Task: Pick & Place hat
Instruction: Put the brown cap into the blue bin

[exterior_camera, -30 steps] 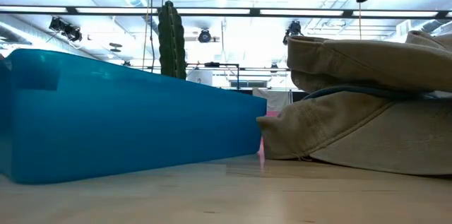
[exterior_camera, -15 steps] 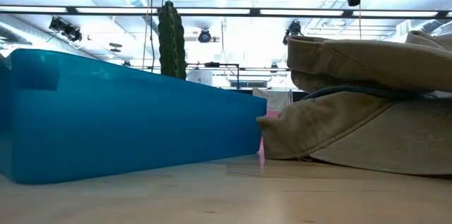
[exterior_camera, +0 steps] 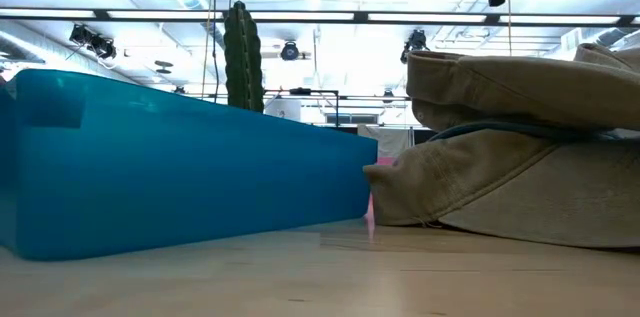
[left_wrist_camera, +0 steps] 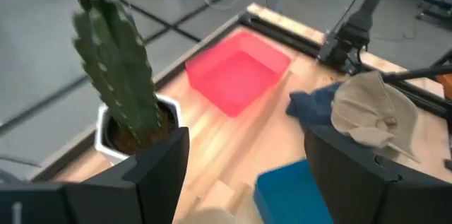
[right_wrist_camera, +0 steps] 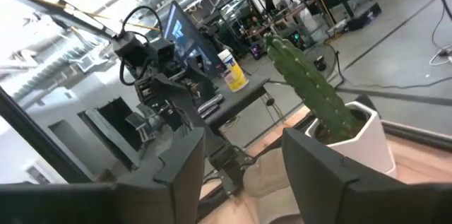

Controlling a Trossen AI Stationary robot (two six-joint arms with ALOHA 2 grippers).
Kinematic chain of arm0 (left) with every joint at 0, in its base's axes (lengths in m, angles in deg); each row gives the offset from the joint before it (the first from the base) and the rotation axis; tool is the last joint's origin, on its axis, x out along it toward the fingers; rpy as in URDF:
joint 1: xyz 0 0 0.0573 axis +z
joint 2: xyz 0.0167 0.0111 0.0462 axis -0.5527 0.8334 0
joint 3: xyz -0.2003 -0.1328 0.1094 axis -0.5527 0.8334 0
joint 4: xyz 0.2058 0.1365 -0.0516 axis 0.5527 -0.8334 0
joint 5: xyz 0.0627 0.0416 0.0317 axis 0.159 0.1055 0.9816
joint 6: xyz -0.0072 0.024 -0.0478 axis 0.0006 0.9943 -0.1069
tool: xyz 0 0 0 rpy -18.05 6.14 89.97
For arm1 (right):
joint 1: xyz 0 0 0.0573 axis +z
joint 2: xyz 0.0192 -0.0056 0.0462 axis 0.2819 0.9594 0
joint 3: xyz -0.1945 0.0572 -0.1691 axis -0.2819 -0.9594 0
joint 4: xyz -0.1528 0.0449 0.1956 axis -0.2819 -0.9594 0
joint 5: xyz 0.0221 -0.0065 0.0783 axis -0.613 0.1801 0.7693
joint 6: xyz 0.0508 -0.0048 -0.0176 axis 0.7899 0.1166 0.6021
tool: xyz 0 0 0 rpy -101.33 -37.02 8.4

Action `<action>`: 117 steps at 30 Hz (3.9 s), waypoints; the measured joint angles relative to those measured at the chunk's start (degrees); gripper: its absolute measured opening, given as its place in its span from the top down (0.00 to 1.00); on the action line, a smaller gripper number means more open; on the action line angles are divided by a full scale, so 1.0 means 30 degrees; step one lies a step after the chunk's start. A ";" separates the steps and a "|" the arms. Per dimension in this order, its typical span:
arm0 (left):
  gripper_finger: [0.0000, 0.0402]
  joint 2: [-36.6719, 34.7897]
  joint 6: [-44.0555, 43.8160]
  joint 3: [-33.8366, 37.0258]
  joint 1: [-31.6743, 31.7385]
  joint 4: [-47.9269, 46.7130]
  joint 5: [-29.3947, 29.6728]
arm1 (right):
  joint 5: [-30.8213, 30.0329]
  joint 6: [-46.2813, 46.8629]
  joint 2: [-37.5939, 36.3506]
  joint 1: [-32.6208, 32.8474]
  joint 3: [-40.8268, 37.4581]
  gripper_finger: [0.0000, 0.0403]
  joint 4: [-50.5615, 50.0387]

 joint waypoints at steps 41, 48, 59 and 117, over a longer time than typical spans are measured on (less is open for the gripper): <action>0.06 0.6532 -0.4794 0.4878 0.7150 -0.7602 -0.5998 | 0.4244 0.1705 0.1332 0.0029 -0.0015 0.52 -0.2777; 0.08 0.6532 -0.2607 0.8015 1.0069 -0.4746 -0.7585 | 0.4240 0.2032 0.2512 0.0029 -0.0021 0.52 -0.1933; 0.08 0.6576 0.1579 0.8437 1.4503 -0.3517 -0.8716 | 0.4671 0.2648 0.3653 0.0294 -0.0022 0.52 -0.0857; 0.99 0.5094 0.4354 1.2697 1.7091 -0.4304 -1.5436 | 0.4656 0.2825 0.4648 0.0648 -0.0022 0.52 -0.0066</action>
